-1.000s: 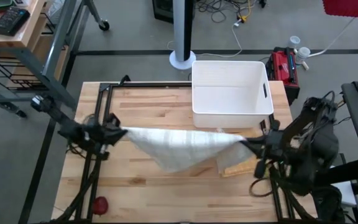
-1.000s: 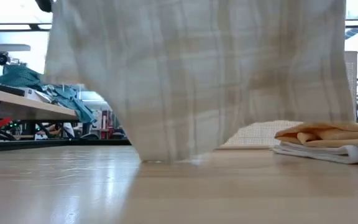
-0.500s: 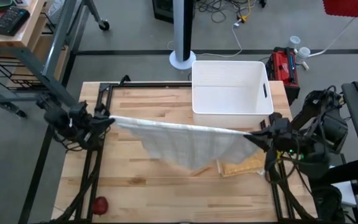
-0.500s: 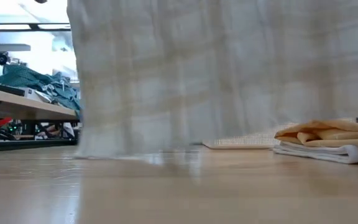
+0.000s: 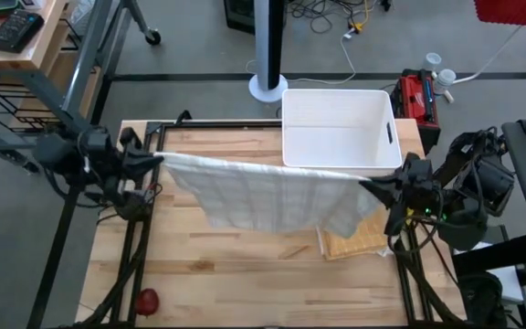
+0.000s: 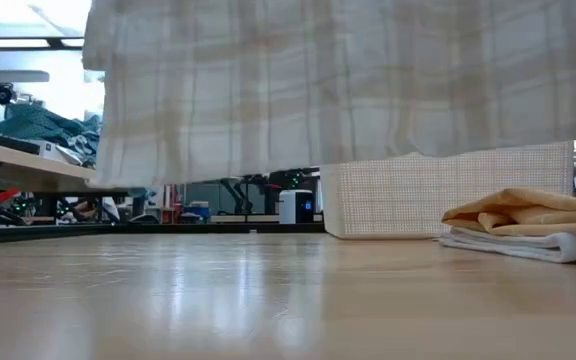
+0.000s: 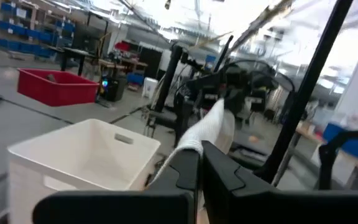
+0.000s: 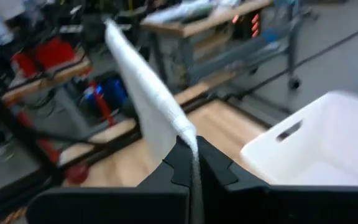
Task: Fold towel
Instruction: Fold the white checkered towel
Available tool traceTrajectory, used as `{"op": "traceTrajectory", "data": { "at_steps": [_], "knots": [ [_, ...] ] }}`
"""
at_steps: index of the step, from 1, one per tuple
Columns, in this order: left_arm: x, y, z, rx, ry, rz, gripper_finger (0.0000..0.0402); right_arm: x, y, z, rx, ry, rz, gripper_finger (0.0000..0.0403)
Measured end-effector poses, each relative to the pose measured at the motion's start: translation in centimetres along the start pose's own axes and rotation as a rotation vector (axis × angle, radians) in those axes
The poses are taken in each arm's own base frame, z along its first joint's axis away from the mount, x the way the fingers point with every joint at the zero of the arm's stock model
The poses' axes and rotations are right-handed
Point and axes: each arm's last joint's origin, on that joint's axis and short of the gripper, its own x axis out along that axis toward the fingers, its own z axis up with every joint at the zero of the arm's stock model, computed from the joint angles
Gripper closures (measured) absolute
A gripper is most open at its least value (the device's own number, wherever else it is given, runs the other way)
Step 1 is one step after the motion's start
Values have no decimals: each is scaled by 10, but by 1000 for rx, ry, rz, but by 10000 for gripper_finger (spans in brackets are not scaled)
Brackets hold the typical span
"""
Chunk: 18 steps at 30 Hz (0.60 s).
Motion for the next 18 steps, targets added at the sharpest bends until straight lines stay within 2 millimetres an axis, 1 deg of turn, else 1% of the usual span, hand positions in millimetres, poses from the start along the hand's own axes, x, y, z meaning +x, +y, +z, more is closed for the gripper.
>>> {"op": "traceTrajectory", "data": {
  "at_steps": [2, 5, 7, 9, 11, 13, 15, 18],
  "knots": [
    [-1, -1, 13, 35, 20, 4, 401, 1, -1, 3, -21, -45, -32, 403],
    [-2, -2, 29, 76, 60, 10, 401, 3, -1, 8, -75, -58, -41, 403],
    [-2, -3, 35, 80, 90, 17, 401, 5, 3, 7, -134, -22, -12, 403],
    [-1, -4, 34, 57, 144, 20, 401, 8, 9, -1, -166, 70, 50, 403],
    [0, -6, 26, 21, 217, 16, 401, 13, 19, -14, -151, 187, 108, 403],
    [5, -9, 10, -3, 292, 26, 401, 20, 31, -32, -150, 309, 146, 403],
    [12, -15, -14, -18, 361, 43, 401, 28, 43, -54, -168, 431, 163, 403],
    [24, -26, -55, -24, 467, 28, 401, 38, 61, -92, -190, 620, 166, 403]
  ]
}}
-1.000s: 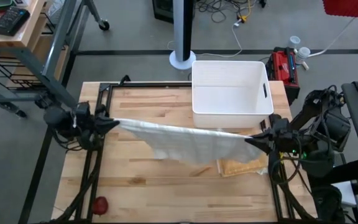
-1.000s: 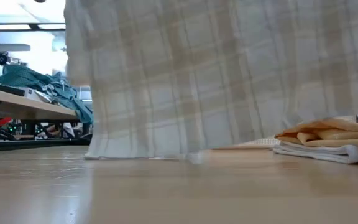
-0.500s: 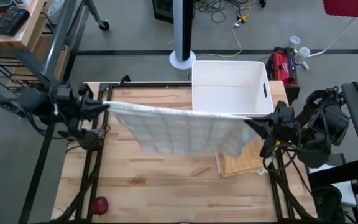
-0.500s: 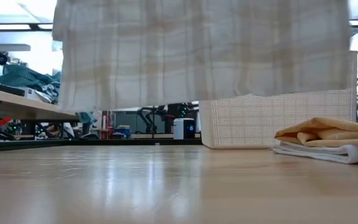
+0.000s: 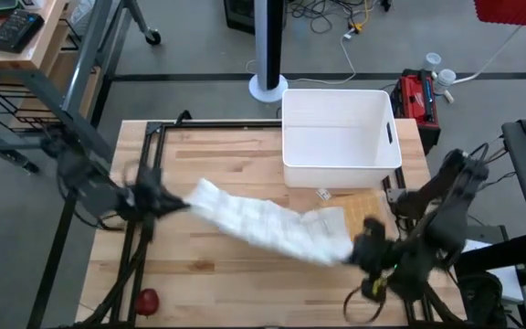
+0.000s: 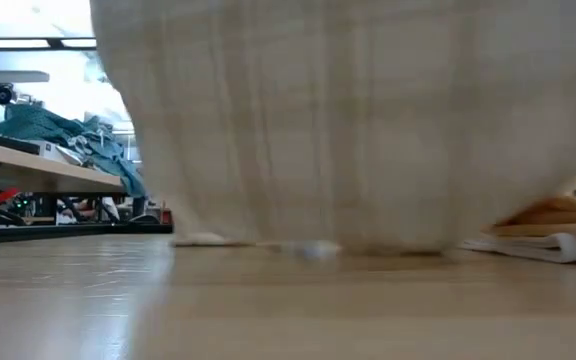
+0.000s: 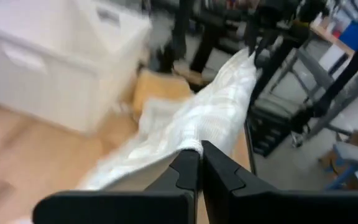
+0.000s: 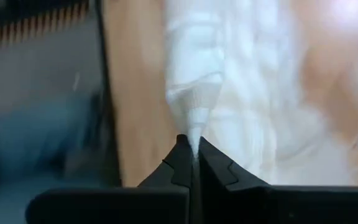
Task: Fold towel
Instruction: Fold the white checkered towel
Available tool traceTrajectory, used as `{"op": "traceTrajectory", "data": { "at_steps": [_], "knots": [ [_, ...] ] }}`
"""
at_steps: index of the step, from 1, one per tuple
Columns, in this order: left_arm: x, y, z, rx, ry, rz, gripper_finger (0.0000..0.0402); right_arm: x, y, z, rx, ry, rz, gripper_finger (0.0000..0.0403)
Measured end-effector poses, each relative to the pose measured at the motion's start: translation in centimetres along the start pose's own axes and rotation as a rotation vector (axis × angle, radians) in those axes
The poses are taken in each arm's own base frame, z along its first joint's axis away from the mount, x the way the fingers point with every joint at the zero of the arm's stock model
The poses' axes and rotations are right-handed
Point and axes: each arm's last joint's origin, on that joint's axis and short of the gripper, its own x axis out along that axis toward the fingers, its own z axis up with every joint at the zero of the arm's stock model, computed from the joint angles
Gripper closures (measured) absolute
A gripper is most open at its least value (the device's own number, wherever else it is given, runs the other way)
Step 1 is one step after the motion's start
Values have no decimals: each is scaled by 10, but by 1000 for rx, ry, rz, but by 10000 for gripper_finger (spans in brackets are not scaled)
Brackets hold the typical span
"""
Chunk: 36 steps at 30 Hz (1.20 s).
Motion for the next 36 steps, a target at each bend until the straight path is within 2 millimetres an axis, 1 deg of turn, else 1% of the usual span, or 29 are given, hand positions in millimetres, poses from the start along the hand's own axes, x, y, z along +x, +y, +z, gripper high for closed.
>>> {"op": "traceTrajectory", "data": {
  "at_steps": [2, 4, 6, 8, 11, 13, 15, 19, 22, 25, 29, 34, 36],
  "knots": [
    [18, -6, -21, -44, 41, -6, 401, 21, 12, -13, -21, 165, 43, 403],
    [30, -10, -38, -114, 77, -36, 401, 43, 21, -24, -24, 329, 78, 403],
    [42, -14, -56, -191, 109, -80, 401, 63, 30, -33, -2, 448, 115, 403],
    [54, -17, -78, -245, 160, -114, 401, 79, 38, -42, 5, 512, 153, 403],
    [69, -15, -107, -309, 235, -113, 402, 97, 48, -50, -25, 525, 180, 403],
    [77, -12, -126, -375, 273, -111, 398, 99, 49, -51, -46, 488, 164, 403],
    [86, -13, -141, -425, 292, -159, 387, 98, 48, -49, -46, 437, 143, 403],
    [95, -24, -155, -504, 255, -363, 360, 97, 49, -50, 6, 465, 156, 398],
    [100, -31, -169, -495, 255, -402, 341, 96, 53, -52, 59, 487, 184, 378],
    [104, -40, -183, -498, 302, -404, 327, 94, 61, -56, 98, 521, 243, 346],
    [103, -63, -202, -461, 403, -433, 316, 89, 71, -64, 100, 534, 301, 299],
    [100, -104, -215, -418, 454, -489, 311, 84, 73, -78, 91, 540, 272, 260],
    [101, -118, -217, -385, 444, -494, 311, 83, 72, -85, 83, 478, 216, 252]
  ]
}}
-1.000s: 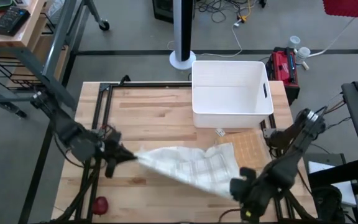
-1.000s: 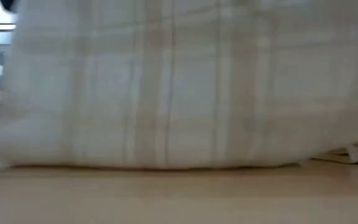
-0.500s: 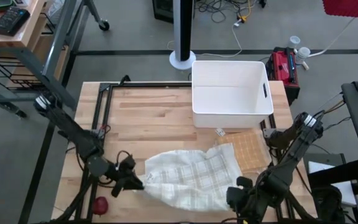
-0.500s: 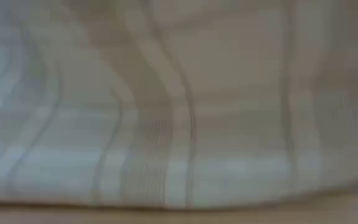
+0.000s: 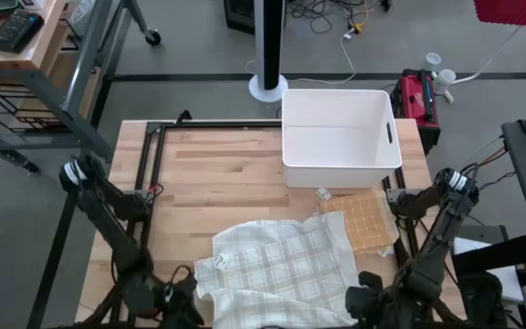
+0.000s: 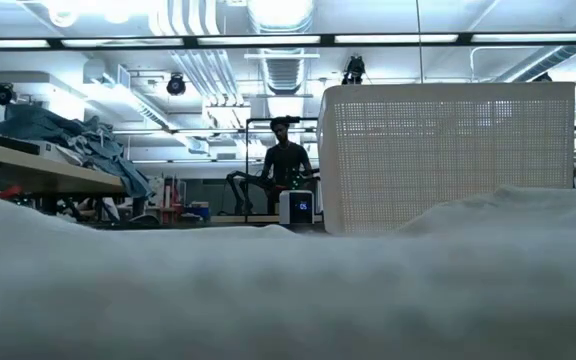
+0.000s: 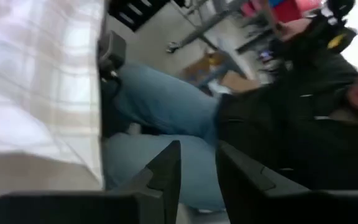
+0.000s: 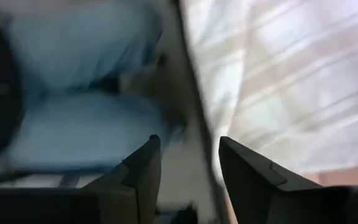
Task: Fold towel
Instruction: Fold the white checkered towel
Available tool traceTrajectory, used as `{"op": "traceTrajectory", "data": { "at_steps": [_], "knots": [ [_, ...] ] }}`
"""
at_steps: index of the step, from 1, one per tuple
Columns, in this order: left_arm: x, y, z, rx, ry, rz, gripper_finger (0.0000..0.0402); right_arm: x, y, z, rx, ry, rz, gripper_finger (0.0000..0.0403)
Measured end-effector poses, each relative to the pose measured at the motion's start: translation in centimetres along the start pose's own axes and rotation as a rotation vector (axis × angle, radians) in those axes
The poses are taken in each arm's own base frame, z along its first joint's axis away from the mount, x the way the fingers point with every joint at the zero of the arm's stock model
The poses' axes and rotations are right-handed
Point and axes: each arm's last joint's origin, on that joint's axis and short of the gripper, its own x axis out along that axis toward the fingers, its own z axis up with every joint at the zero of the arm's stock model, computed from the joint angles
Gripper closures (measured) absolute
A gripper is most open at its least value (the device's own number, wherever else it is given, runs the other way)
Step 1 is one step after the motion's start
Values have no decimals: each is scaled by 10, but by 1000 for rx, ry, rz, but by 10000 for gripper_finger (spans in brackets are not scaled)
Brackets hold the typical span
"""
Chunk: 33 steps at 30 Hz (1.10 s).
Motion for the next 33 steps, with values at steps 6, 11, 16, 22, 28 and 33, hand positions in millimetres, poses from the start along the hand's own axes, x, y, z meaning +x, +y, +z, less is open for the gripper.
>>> {"op": "traceTrajectory", "data": {
  "at_steps": [6, 11, 16, 22, 28, 33],
  "knots": [
    [11, 1, 1, 91, -70, 330, 323, 18, -24, -12, 56, -145, -208, 251],
    [0, 20, 16, -22, -164, 632, 331, 40, -62, -7, 210, -208, -392, 260],
    [-2, 40, 25, -38, -144, 737, 323, 51, -90, 8, 209, -303, -509, 266],
    [-2, 54, 28, -22, -135, 768, 300, 54, -119, 35, 140, -277, -615, 261],
    [-1, 59, 26, -21, -159, 760, 283, 54, -141, 57, -119, -164, -706, 261],
    [-1, 58, 27, -7, -157, 756, 275, 57, -155, 55, -328, -58, -757, 273]
  ]
}}
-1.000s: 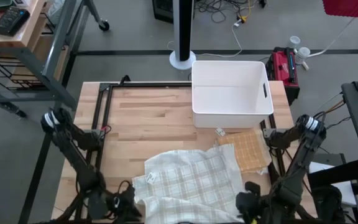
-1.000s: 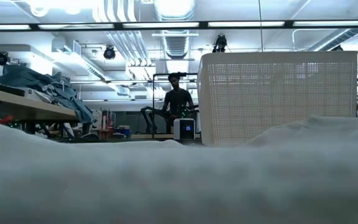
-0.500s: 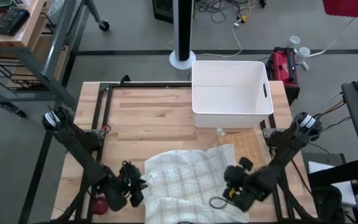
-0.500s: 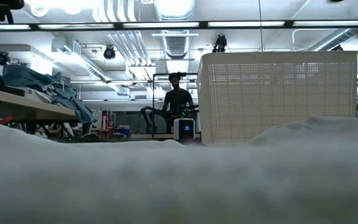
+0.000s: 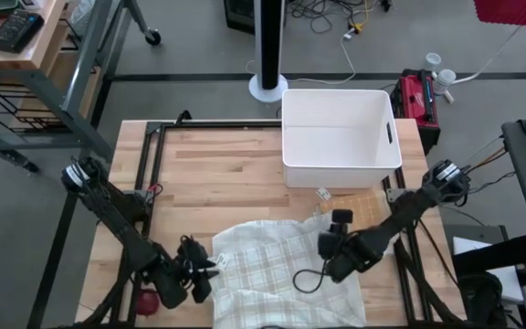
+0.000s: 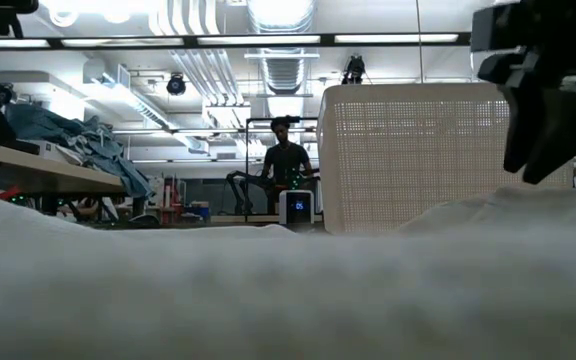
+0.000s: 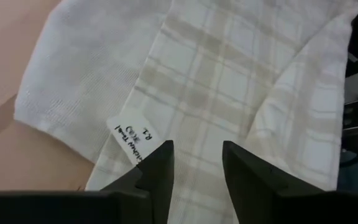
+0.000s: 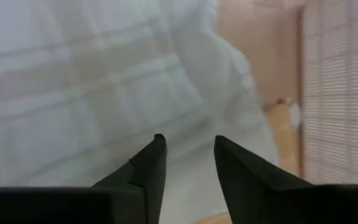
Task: Fold towel
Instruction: Fold the white checkered towel
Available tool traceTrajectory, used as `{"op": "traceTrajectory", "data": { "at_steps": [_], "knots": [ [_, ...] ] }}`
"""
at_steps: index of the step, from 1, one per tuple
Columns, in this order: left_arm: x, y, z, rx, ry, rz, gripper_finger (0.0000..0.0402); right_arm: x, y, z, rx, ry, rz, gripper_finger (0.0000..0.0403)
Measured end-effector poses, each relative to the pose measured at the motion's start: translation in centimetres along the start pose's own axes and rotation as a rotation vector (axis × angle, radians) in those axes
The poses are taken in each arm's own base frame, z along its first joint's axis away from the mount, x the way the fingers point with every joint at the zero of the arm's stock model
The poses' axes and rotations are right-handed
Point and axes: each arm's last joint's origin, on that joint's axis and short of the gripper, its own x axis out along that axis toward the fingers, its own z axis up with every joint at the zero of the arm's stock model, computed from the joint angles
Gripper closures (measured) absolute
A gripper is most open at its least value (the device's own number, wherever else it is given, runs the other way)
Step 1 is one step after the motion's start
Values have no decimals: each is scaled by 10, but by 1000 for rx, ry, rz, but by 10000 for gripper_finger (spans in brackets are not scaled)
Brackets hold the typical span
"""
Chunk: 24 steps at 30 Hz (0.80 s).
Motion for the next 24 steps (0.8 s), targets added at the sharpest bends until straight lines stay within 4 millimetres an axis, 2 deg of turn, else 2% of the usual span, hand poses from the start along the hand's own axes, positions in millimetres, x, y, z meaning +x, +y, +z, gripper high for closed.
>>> {"op": "traceTrajectory", "data": {
  "at_steps": [4, 9, 19, 22, 24],
  "knots": [
    [0, -3, 1, 23, -18, -17, 274, 6, -7, -7, -28, 9, -24, 280],
    [0, -3, 3, 56, -57, -16, 283, 5, -14, -10, 16, -35, 15, 289],
    [-1, -8, 4, -1, -70, -54, 300, 36, -21, -13, 99, -43, 47, 313],
    [-1, -8, 4, -1, -70, -54, 302, 40, -21, -16, 111, -57, 57, 331],
    [-1, -8, 5, -2, -71, -54, 300, 40, -20, -15, 120, -72, 71, 357]
  ]
}}
